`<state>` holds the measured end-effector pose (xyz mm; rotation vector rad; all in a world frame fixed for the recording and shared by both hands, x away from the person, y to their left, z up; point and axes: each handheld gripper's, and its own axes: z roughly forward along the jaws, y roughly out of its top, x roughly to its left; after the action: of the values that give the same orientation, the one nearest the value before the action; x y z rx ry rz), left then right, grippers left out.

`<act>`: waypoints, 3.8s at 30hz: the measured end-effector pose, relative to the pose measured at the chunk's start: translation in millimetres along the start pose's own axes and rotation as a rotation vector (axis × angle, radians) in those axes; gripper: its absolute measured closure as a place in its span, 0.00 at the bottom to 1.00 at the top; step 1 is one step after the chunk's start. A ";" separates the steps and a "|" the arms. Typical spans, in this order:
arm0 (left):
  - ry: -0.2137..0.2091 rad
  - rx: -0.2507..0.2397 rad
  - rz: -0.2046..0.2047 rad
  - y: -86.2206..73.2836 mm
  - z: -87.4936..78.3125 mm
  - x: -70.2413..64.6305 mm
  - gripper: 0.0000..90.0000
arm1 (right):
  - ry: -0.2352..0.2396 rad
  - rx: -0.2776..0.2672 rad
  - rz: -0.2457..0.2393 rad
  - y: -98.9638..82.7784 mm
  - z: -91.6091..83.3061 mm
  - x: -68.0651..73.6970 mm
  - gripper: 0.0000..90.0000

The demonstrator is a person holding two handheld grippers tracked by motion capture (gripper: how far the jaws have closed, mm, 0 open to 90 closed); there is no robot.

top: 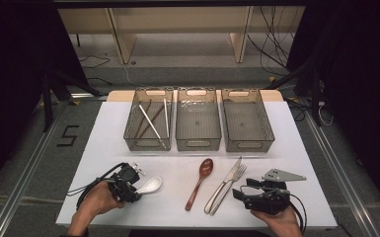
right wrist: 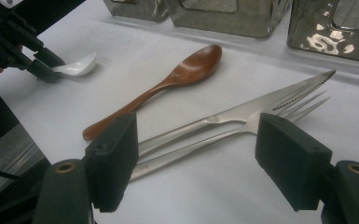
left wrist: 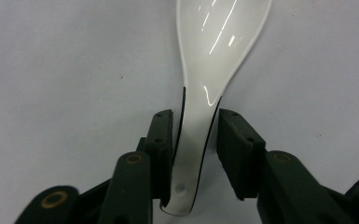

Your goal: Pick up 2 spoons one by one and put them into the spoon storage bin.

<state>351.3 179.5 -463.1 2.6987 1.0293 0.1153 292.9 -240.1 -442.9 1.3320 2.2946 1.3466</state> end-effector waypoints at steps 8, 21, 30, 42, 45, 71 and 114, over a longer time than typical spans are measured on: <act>0.002 0.013 0.051 2.3 0.3 -5.9 0.83 | 0.000 0.001 -0.002 0.4 -0.5 0.4 0.34; -0.009 -0.078 0.026 0.2 -4.0 -2.1 0.84 | -0.003 -0.006 0.001 0.6 -1.4 -0.1 0.34; -0.019 -0.200 -0.003 6.0 -21.1 -3.2 0.84 | -0.003 -0.008 0.000 0.7 -1.6 0.5 0.34; -0.042 -0.368 -0.054 27.4 -37.5 -2.2 0.84 | -0.005 -0.034 -0.001 0.9 -3.9 0.9 0.34; -0.041 -0.393 -0.060 35.1 -39.9 -2.9 0.84 | -0.003 -0.035 -0.002 0.9 -3.8 1.2 0.34; -0.059 -0.543 -0.116 93.3 -47.2 6.1 0.84 | 0.006 -0.069 -0.013 0.4 -5.6 2.0 0.33; 0.001 -0.551 -0.159 192.4 -35.0 37.1 0.84 | 0.010 -0.103 -0.044 -0.2 -5.9 5.1 0.26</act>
<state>497.3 72.9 -379.9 2.1166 1.0263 0.3183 286.7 -239.9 -438.2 1.2382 2.2145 1.4394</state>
